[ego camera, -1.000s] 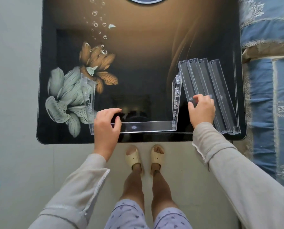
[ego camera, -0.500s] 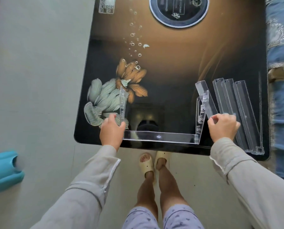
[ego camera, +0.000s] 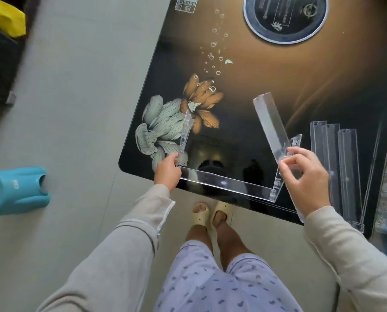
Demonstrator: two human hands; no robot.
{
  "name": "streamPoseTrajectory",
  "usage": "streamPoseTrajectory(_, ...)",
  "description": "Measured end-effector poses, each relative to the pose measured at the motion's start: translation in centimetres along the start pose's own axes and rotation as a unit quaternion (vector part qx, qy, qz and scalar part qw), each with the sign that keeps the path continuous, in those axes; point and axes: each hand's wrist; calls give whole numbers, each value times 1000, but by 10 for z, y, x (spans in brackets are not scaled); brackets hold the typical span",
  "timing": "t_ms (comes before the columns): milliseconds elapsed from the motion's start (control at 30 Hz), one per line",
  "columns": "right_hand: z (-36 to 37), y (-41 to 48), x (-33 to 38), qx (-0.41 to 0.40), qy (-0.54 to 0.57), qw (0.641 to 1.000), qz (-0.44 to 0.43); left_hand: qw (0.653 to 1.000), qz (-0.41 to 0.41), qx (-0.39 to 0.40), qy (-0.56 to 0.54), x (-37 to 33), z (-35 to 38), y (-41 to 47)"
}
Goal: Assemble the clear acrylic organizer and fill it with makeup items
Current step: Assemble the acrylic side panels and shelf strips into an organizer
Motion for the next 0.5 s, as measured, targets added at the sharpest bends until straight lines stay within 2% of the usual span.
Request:
streamPoseTrajectory(133, 21, -12, 20, 135, -27, 985, -101, 999, -15, -5, -34, 4, -2, 1)
streamPoseTrajectory(267, 47, -17, 25, 237, -103, 963, -79, 1000, -5, 1, -30, 3, -4, 7)
streamPoseTrajectory(367, 60, -18, 28, 260, -154, 948, -97, 999, -7, 10, -37, 5, -6, 12)
streamPoseTrajectory(500, 73, -19, 35, 245, -177, 944, -134, 998, -13, 19, -52, 10, -7, 17)
Point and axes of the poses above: each hand's wrist, its own y-axis towards the middle knuckle, its own z-axis out of the palm, x = y × z, and after that the axes turned 10 degrees about -x, right-handed
